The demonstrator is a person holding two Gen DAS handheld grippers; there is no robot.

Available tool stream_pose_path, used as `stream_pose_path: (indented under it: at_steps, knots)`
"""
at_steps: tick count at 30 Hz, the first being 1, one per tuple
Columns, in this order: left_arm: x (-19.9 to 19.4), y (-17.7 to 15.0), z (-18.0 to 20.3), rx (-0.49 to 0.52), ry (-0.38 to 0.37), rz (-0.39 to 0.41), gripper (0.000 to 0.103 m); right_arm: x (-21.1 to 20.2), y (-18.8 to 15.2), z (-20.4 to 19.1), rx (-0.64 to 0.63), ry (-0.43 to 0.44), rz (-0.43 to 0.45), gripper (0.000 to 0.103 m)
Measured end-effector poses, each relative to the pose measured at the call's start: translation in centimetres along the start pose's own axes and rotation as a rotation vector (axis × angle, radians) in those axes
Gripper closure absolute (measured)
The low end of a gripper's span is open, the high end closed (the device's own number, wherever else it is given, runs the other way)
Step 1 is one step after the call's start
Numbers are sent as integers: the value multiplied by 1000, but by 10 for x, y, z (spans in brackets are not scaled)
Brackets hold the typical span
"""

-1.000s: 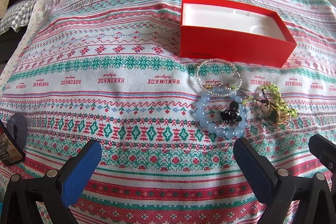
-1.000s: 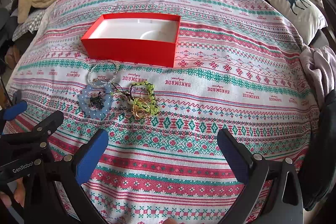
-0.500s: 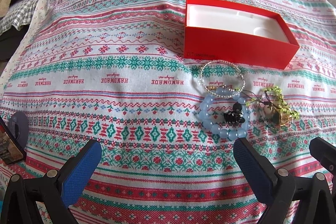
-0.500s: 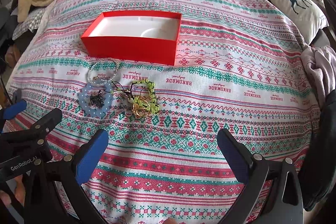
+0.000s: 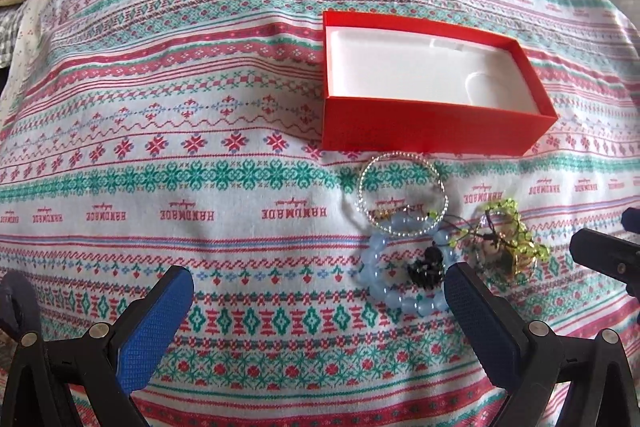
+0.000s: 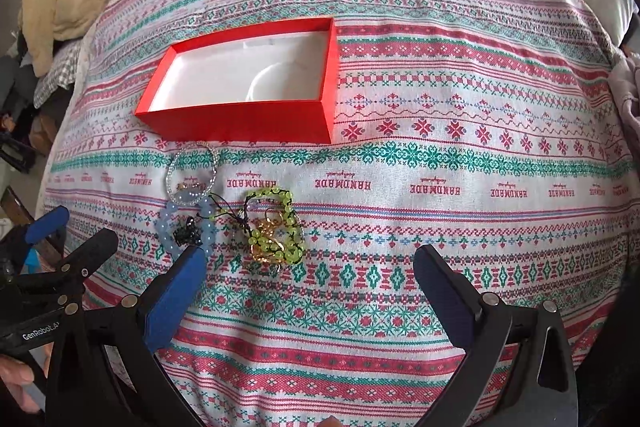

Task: Organize jewelry
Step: 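Grasp the silver beaded bracelet with the left tool while the right tool grasps the green bracelet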

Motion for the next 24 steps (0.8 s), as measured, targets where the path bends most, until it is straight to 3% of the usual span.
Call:
stream_pose_path:
  at_steps: [4,8,13,18,24]
  knots:
    - [25,9,-9,-62,-73,-51,24,14,7,7,27,44,-38,17]
    - [40,16,-11,-93,-121,-70,35,28,10,12,51,70,-73,35]
    - [57,22,-3,-117,-188,-109,59,36,16,10,55,103,-67,51]
    - [71,32,10,-124,-182,-116,74,50,21,1,48,109,-86,71]
    - [82,32,14,-126,-148,-141,92,62,24,-8,23,82,-107,85]
Point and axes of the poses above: each gripper's, at about its wrist camera, not at the fingertips, and x roughly the way its jaws point, z to its right, y to its top, the point moved 5 cm from there along x, roughly the way its jaws point, and after that the axes turned 6 degrees about -x, right-handed, at the moved point
